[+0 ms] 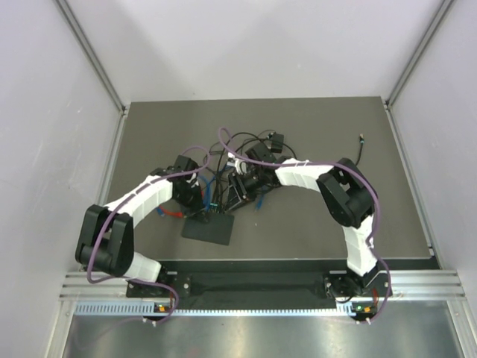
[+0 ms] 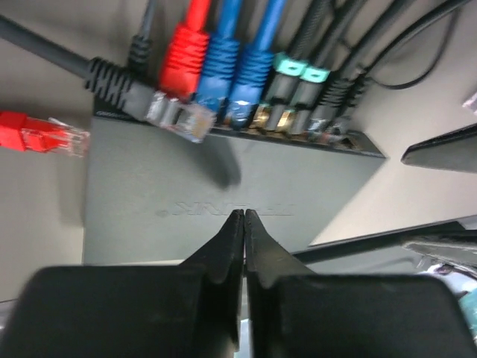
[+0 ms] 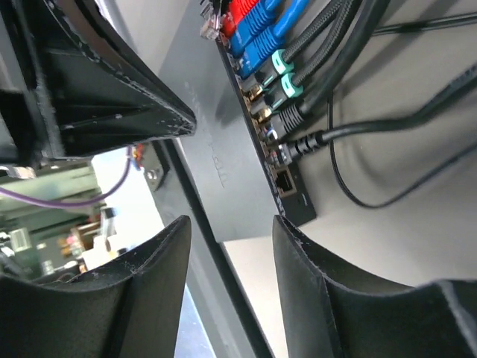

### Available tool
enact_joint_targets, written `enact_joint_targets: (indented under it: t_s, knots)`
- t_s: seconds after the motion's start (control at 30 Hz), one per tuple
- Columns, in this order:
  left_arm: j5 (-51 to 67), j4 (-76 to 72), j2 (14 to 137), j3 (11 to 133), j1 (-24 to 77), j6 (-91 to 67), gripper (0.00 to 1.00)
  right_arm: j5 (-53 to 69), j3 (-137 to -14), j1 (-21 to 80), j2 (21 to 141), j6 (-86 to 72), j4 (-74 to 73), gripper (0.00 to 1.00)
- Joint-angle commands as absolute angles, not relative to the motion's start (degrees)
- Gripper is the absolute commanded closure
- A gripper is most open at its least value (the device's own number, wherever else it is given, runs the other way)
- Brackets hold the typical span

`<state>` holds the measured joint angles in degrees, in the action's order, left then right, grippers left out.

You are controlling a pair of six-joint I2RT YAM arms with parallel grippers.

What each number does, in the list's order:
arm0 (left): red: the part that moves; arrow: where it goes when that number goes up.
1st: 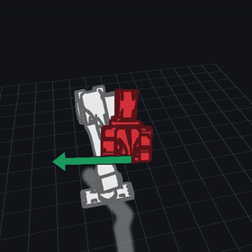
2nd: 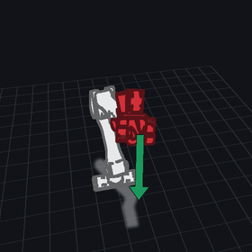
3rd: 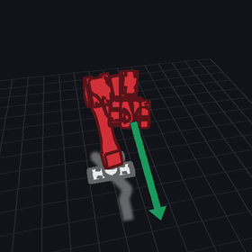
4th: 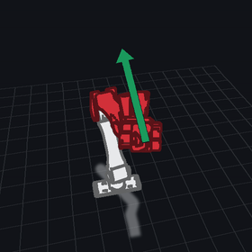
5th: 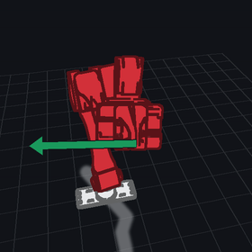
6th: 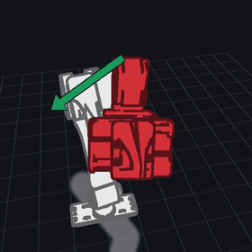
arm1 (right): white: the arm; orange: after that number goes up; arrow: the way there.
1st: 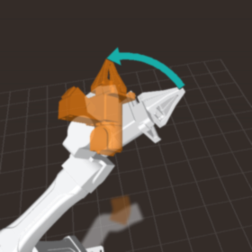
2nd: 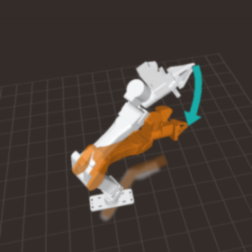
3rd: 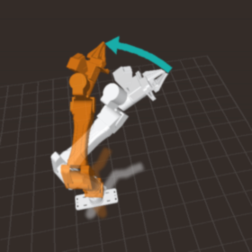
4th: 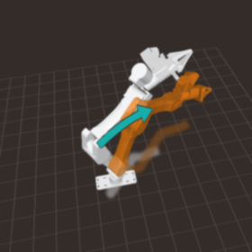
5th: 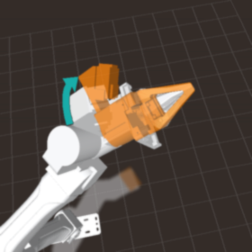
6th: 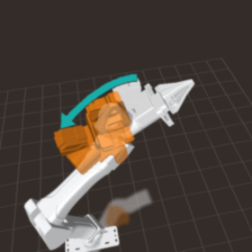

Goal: Pull the plug from the switch port

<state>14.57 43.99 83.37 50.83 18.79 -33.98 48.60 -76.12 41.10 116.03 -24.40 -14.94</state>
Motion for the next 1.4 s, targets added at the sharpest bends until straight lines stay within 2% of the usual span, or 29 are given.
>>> enact_joint_targets:
  t_s: [0.0, 0.1, 0.13, 0.23, 0.27, 0.3, 0.33, 0.57, 0.77, 0.93, 1.03, 1.37]
  knots:
    - [13.01, 41.31, 81.04, 48.26, 18.46, -33.75, 0.97, 52.82, -75.77, 40.87, 118.56, -28.20, -8.10, 0.52]
    - [13.27, 41.48, 76.92, 46.15, 18.46, -36.38, 0.98, 53.26, -74.19, 40.69, 119.26, -32.77, -2.39, 0.57]
    - [13.10, 41.75, 75.60, 45.53, 18.46, -37.52, 0.93, 54.04, -73.74, 40.61, 119.88, -35.05, -0.81, 0.57]
    - [12.40, 43.24, 69.71, 43.69, 18.54, -42.44, 0.74, 54.49, -72.34, 40.43, 120.67, -38.13, 5.17, 0.56]
    - [11.87, 43.68, 66.83, 43.25, 18.46, -45.15, 0.60, 54.75, -72.33, 40.43, 121.11, -39.80, 6.32, 0.56]
    - [11.08, 44.64, 65.49, 42.37, 18.46, -46.39, 0.53, 54.84, -72.60, 40.26, 121.81, -40.25, 7.02, 0.56]
    - [10.90, 45.08, 64.26, 41.93, 18.37, -47.89, 0.48, 54.58, -72.68, 40.17, 122.25, -41.65, 7.38, 0.56]
    - [9.84, 47.11, 57.05, 37.71, 18.19, -58.09, 0.51, 53.79, -70.05, 39.20, 123.22, -45.44, 12.66, 0.61]
    - [12.57, 41.75, 52.92, 30.42, 17.14, -65.65, 0.51, 52.03, -67.94, 39.20, 122.70, -45.79, 12.57, 0.61]
    - [12.13, 35.70, 46.34, 24.45, 17.23, -71.00, 0.41, 51.59, -66.97, 39.11, 122.95, -45.70, 13.71, 0.61]
    - [10.81, 34.19, 43.34, 21.19, 17.14, -72.59, 0.39, 52.03, -66.27, 39.37, 123.40, -47.89, 16.51, 0.62]
    - [8.97, 33.13, 47.55, 20.21, 17.14, -73.48, 0.44, 49.40, -65.39, 39.99, 123.48, -48.07, 16.17, 0.65]
